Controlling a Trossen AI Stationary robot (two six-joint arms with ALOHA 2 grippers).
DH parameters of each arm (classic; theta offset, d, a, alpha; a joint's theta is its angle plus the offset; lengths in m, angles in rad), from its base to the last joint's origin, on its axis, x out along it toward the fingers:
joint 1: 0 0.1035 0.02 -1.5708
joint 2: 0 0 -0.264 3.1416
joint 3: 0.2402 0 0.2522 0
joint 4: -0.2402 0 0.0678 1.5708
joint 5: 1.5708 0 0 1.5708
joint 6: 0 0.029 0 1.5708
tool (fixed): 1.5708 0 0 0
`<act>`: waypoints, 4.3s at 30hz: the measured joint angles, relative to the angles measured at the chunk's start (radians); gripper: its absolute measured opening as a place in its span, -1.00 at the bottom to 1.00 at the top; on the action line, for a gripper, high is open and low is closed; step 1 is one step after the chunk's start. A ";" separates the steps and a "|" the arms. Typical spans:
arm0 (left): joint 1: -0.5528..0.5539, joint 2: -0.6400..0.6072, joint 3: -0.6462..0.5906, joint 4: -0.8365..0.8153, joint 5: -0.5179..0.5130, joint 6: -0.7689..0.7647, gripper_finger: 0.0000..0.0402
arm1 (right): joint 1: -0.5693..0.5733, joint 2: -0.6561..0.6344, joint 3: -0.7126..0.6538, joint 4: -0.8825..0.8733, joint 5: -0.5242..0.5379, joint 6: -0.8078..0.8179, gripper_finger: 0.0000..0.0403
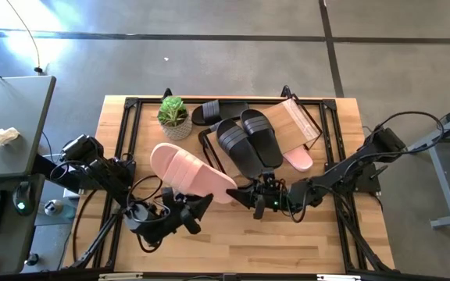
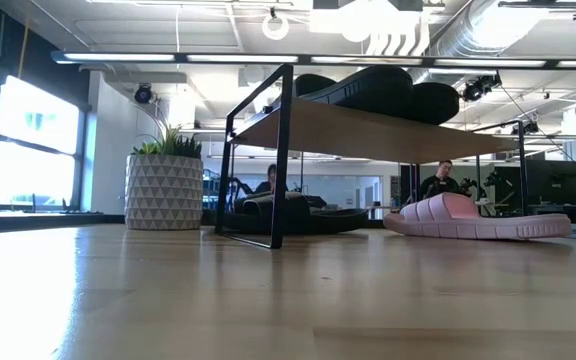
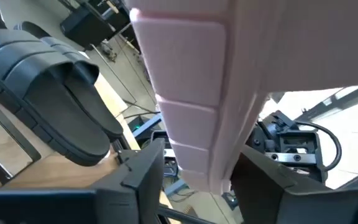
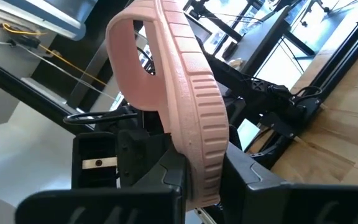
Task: Pick and place slides into the shelf
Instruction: Put the pink slipper under the shelf
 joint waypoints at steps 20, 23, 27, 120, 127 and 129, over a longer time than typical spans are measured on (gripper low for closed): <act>-0.022 0.000 0.000 -0.007 0.032 -0.001 -0.69 | -0.001 -0.002 -0.001 -0.037 -0.167 -0.070 -0.48; -0.039 0.000 0.000 -0.008 0.030 -0.001 -0.75 | 0.001 -0.003 0.000 -0.082 -0.263 -0.062 -0.26; -0.078 0.000 0.000 -0.017 0.016 -0.001 -0.79 | 0.002 -0.048 0.000 -0.187 -0.394 -0.038 -0.08; 0.183 0.095 0.226 -0.839 0.775 -0.676 -0.77 | 0.283 -0.196 -0.331 -0.161 0.029 0.375 -0.26; 0.183 0.095 0.226 -0.832 0.820 -0.596 -0.60 | 0.282 -0.197 -0.331 -0.181 0.021 0.345 -0.67; 0.183 0.093 0.226 -0.822 0.850 -0.566 -0.45 | 0.283 -0.197 -0.332 -0.179 0.020 0.332 -0.76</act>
